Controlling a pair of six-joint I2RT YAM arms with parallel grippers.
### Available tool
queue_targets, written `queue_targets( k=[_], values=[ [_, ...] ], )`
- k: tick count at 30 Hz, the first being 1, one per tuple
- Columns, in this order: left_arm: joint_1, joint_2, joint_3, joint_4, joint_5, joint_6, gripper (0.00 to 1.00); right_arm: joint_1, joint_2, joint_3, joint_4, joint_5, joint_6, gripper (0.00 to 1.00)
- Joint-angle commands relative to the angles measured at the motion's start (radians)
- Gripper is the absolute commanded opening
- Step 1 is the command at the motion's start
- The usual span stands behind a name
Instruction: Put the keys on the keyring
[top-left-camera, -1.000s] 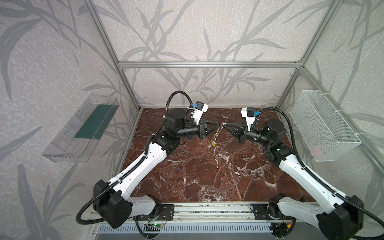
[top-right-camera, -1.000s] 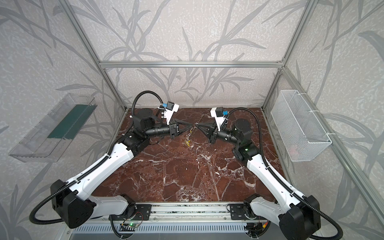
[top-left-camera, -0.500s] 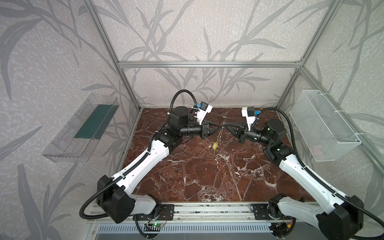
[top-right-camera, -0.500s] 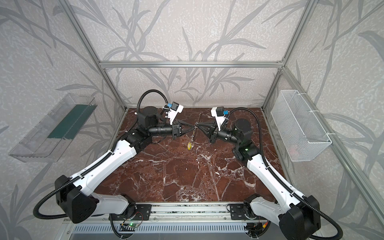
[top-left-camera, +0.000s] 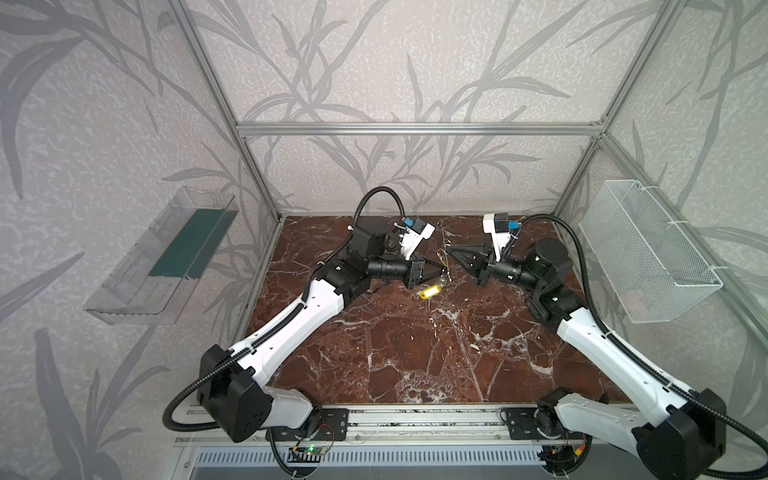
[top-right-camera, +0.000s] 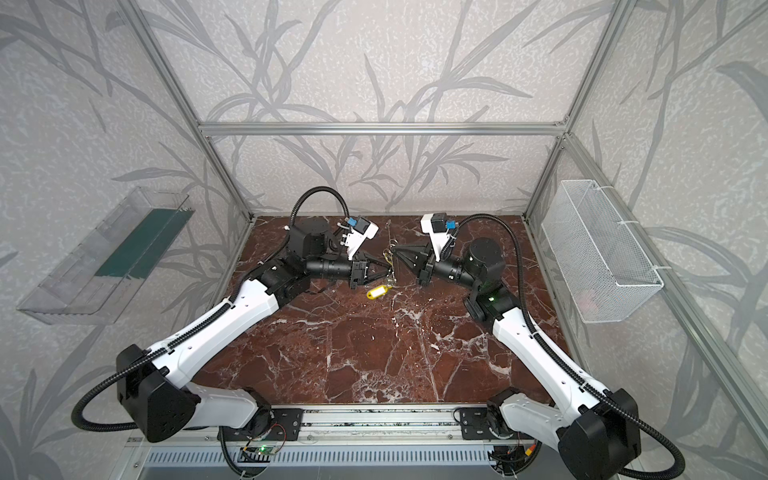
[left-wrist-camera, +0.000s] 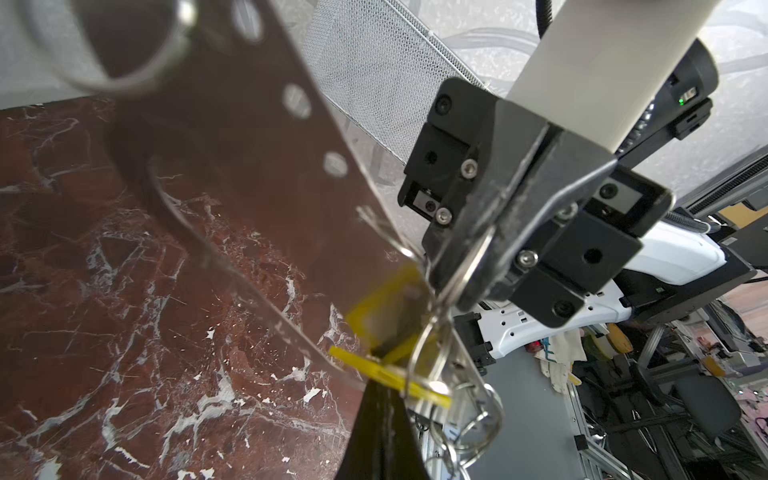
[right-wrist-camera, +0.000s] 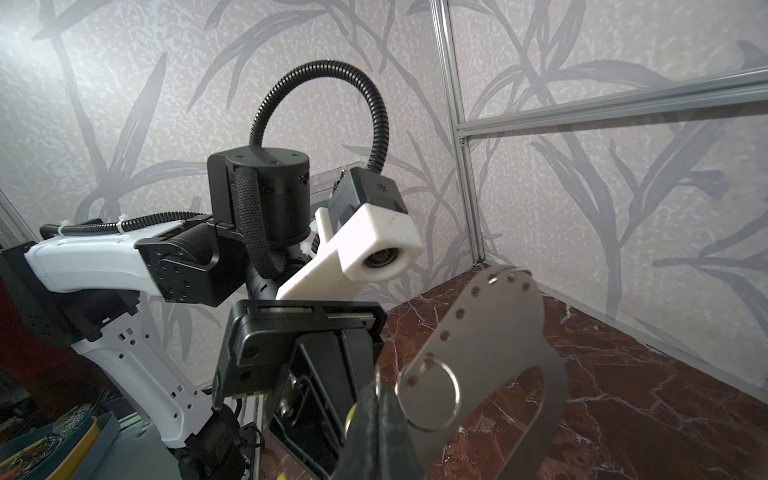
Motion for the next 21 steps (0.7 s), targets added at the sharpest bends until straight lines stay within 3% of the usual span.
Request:
queue_targets(
  k=[1, 6, 11, 21],
  values=[
    [0.024, -0.062, -0.012, 0.041, -0.049, 0.019, 0.04, 0.003, 0.001, 0.027, 0.052, 0.01, -0.004, 0.0],
    [0.065, -0.098, -0.026, 0.054, -0.088, 0.0, 0.14, 0.002, 0.009, 0.03, 0.062, 0.008, 0.005, 0.0],
    [0.089, -0.112, -0.074, 0.333, -0.046, -0.184, 0.3, 0.003, 0.02, 0.033, 0.079, -0.001, 0.017, 0.0],
    [0.071, -0.031, -0.039, 0.44, 0.029, -0.261, 0.31, 0.002, 0.027, 0.04, 0.113, -0.011, 0.056, 0.0]
  ],
)
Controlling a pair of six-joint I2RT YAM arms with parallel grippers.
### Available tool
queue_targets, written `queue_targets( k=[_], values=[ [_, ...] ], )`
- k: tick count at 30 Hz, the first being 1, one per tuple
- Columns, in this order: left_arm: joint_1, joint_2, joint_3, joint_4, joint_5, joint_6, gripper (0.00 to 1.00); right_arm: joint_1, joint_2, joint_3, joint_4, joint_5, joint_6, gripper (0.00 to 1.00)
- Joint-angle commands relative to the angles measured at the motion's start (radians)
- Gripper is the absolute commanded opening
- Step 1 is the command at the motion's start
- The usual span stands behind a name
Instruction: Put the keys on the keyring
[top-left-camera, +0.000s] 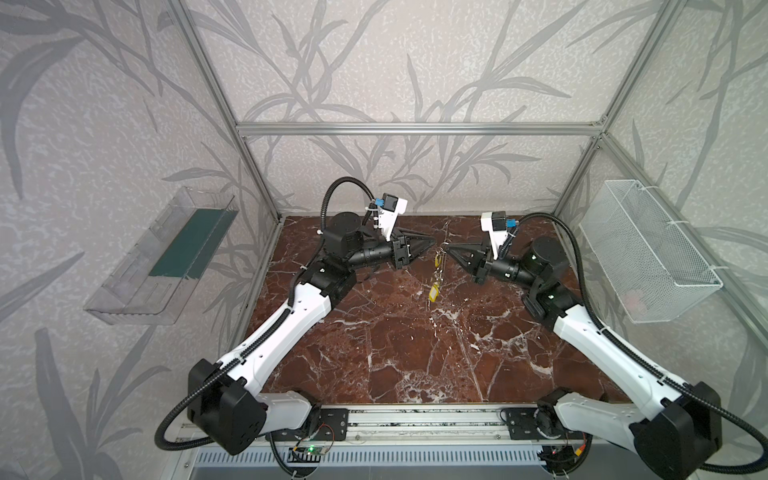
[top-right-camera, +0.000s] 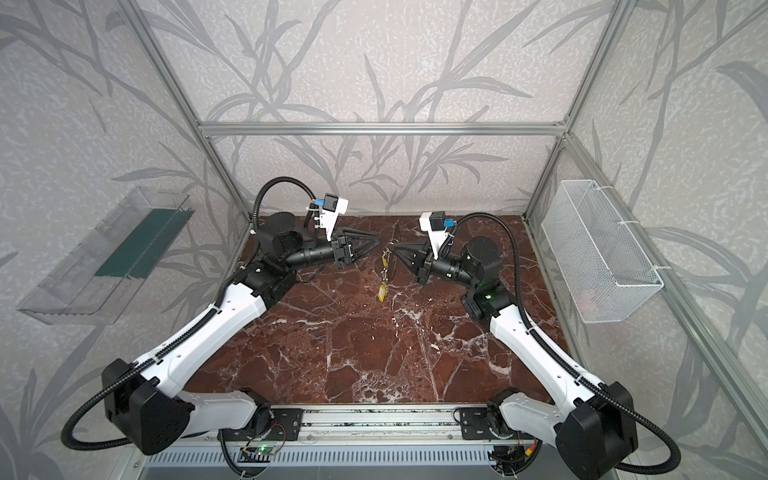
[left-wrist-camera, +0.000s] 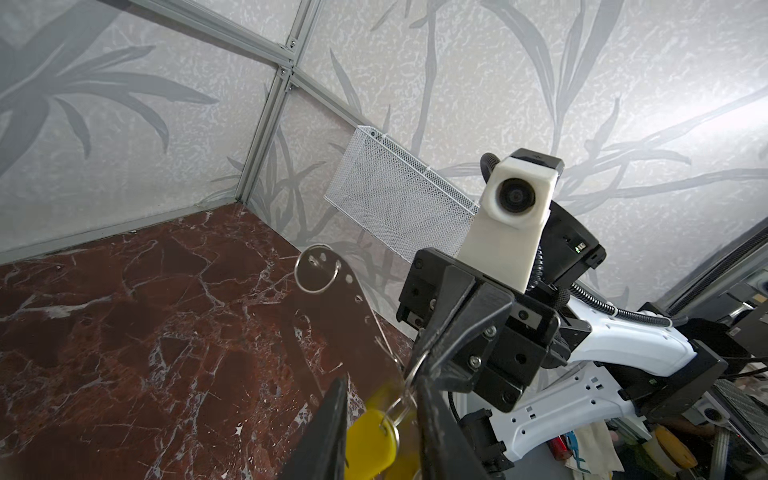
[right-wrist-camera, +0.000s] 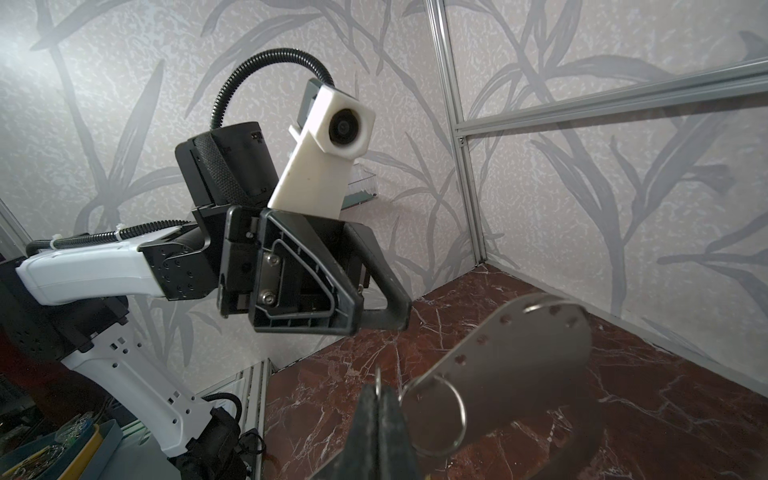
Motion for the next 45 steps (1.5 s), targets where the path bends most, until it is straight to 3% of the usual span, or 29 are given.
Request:
queue_targets(
  k=[1, 12, 15, 30, 37, 45],
  values=[
    [-0.015, 0.015, 0.023, 0.083, 0.054, -0.042, 0.31, 0.003, -0.001, 0.038, 0.067, -0.015, 0.024, 0.0],
    [-0.02, 0.018, 0.004, 0.058, 0.078, -0.039, 0.29, 0.003, 0.002, 0.04, 0.088, -0.008, 0.036, 0.0],
    [-0.02, 0.016, -0.003, 0.056, 0.079, -0.042, 0.14, 0.003, 0.002, 0.04, 0.091, -0.007, 0.039, 0.0],
    [-0.019, 0.011, -0.027, 0.051, 0.105, -0.05, 0.17, 0.002, -0.001, 0.033, 0.088, 0.007, 0.031, 0.0],
    [-0.02, 0.015, -0.029, 0.053, 0.102, -0.056, 0.01, 0.003, 0.001, 0.035, 0.091, 0.007, 0.031, 0.0],
    [-0.022, 0.04, -0.016, 0.034, 0.142, -0.061, 0.0, 0.003, 0.0, 0.039, 0.102, 0.007, 0.037, 0.0]
  ],
)
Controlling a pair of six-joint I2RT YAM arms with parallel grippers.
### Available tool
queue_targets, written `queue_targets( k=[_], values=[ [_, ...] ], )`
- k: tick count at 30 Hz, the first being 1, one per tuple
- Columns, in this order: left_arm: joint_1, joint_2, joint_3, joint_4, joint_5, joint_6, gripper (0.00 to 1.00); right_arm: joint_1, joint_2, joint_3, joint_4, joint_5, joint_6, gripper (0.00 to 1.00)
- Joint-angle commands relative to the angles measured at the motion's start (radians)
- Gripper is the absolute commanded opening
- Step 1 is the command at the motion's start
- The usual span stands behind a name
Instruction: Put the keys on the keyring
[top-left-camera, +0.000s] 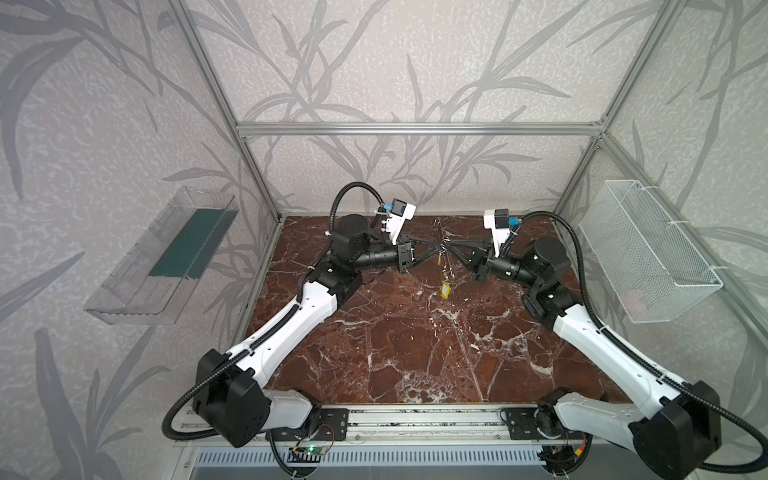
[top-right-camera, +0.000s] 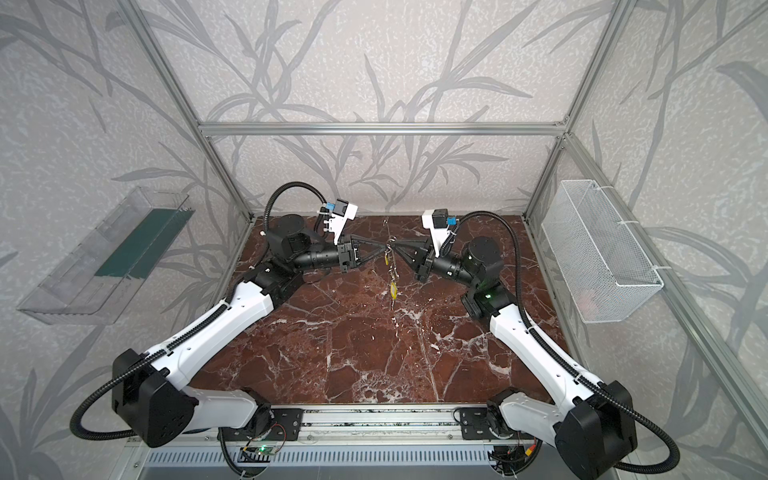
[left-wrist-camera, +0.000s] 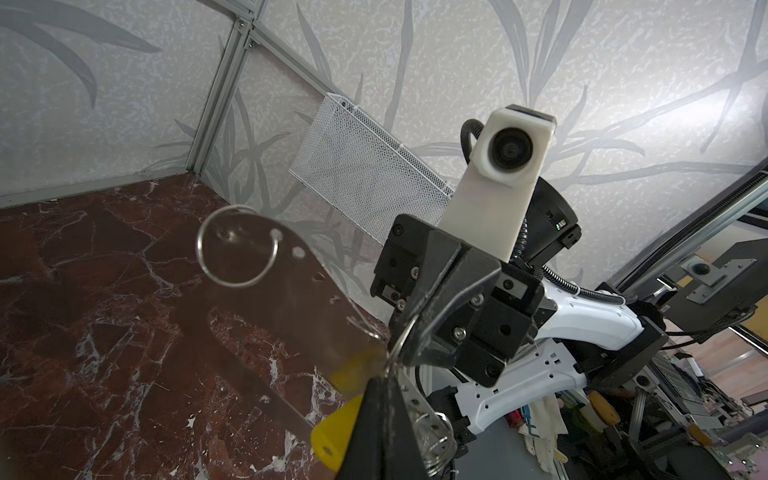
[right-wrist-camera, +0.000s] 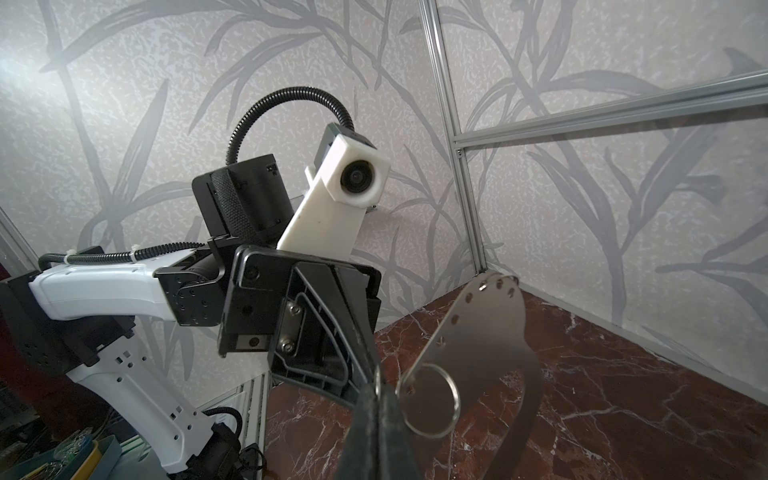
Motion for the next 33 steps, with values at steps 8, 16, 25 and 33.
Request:
queue_targets(
  k=[8, 16, 25, 33],
  values=[
    [-0.026, 0.067, 0.048, -0.053, 0.122, -0.007, 0.0, 0.004, -0.003, 0.046, 0.067, -0.01, 0.008, 0.0],
    [-0.024, 0.052, 0.056, -0.094, 0.08, 0.032, 0.08, 0.003, -0.008, 0.04, 0.051, -0.001, -0.005, 0.0],
    [0.001, -0.032, 0.031, -0.112, -0.064, 0.107, 0.25, 0.004, -0.007, 0.035, 0.056, 0.004, -0.003, 0.0],
    [0.004, -0.045, 0.027, -0.062, -0.091, 0.095, 0.25, 0.004, -0.01, 0.033, 0.06, 0.003, 0.003, 0.0]
  ],
)
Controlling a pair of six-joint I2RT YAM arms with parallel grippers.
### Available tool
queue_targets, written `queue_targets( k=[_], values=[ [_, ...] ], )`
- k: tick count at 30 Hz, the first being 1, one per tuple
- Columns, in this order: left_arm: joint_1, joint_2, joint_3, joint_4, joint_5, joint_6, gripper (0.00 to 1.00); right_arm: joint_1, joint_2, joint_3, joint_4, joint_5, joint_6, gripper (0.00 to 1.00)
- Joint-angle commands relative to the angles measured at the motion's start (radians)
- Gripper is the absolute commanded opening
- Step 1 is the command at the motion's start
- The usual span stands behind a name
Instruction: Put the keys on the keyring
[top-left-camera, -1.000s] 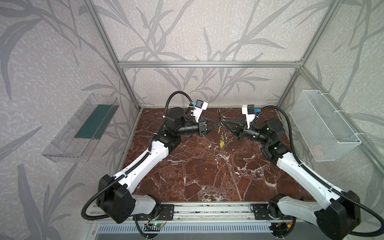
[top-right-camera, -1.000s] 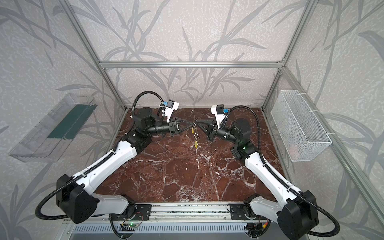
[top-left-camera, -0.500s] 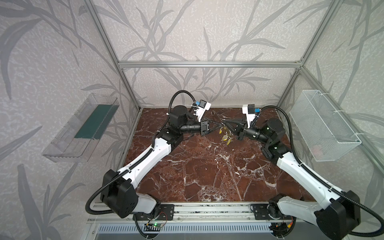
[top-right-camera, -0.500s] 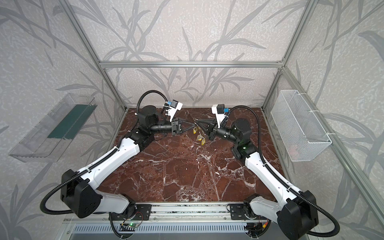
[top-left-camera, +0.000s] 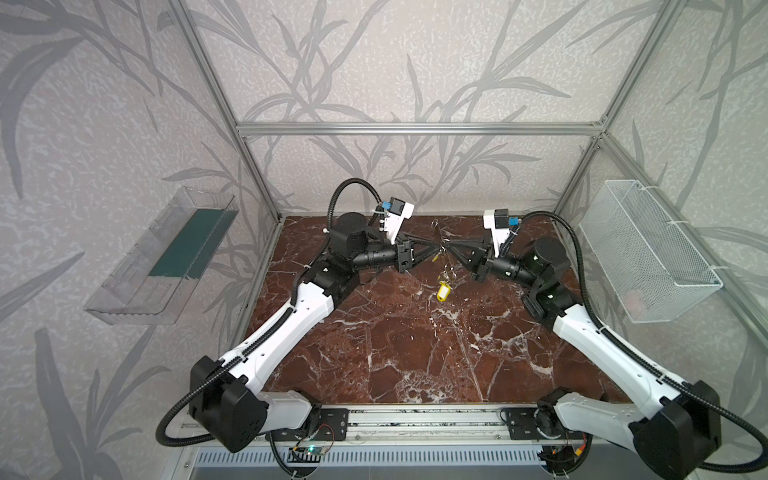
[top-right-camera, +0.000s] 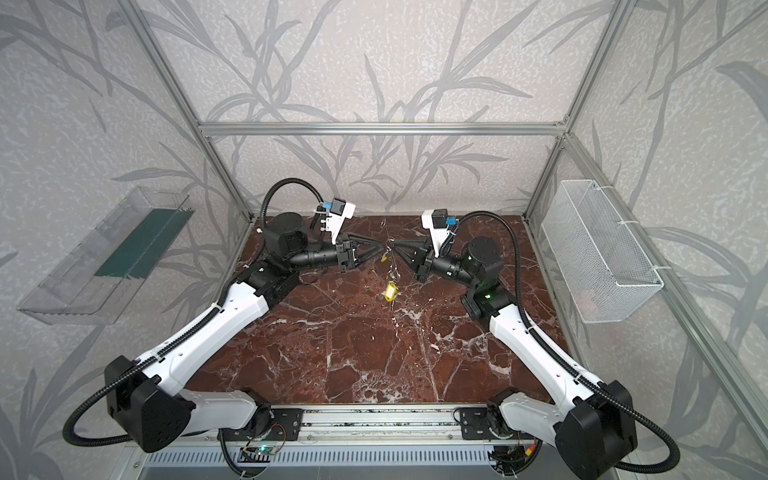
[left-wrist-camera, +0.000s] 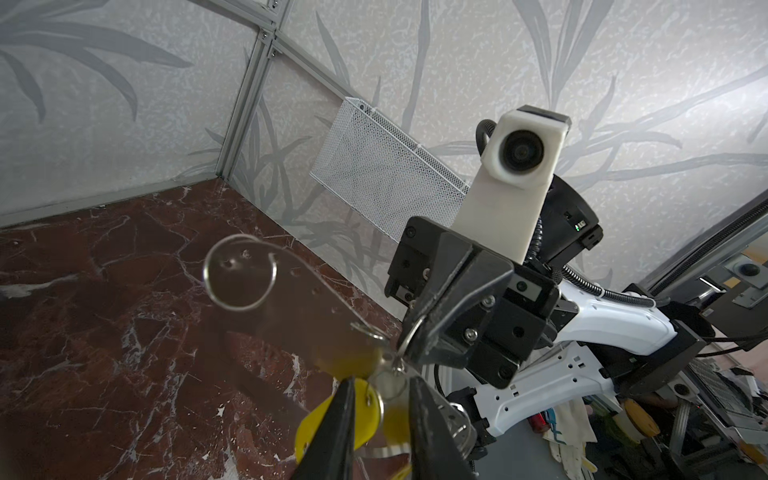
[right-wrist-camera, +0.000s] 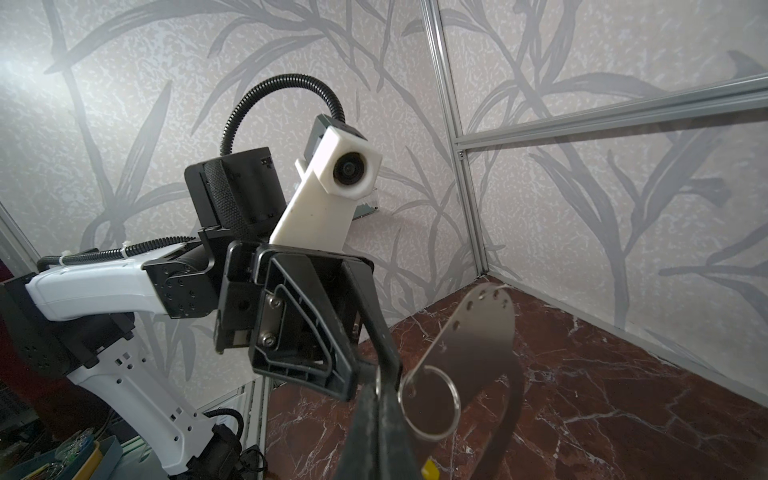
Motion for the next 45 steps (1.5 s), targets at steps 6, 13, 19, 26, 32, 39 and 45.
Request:
queue_targets(
  k=[6, 13, 19, 26, 32, 39, 45],
  values=[
    [0.003, 0.022, 0.001, 0.138, 0.024, -0.066, 0.25, 0.004, -0.011, 0.037, 0.056, -0.012, 0.01, 0.0],
    [-0.005, 0.051, 0.012, 0.18, 0.072, -0.106, 0.24, 0.007, -0.008, 0.038, 0.057, -0.014, 0.016, 0.0],
    [-0.013, 0.055, 0.007, 0.165, 0.086, -0.097, 0.22, 0.007, -0.008, 0.039, 0.059, -0.011, 0.016, 0.0],
    [-0.024, 0.056, 0.004, 0.182, 0.089, -0.099, 0.15, 0.008, -0.006, 0.035, 0.06, -0.015, 0.024, 0.0],
    [-0.029, 0.05, 0.0, 0.178, 0.086, -0.093, 0.0, 0.009, -0.009, 0.034, 0.046, -0.011, 0.017, 0.0],
    [-0.025, 0.035, 0.056, -0.1, 0.042, 0.082, 0.0, -0.008, -0.03, 0.052, -0.09, 0.009, -0.013, 0.22],
    [-0.019, 0.013, 0.086, -0.279, 0.02, 0.218, 0.0, -0.05, -0.061, 0.061, -0.218, -0.016, -0.06, 0.25]
  ],
)
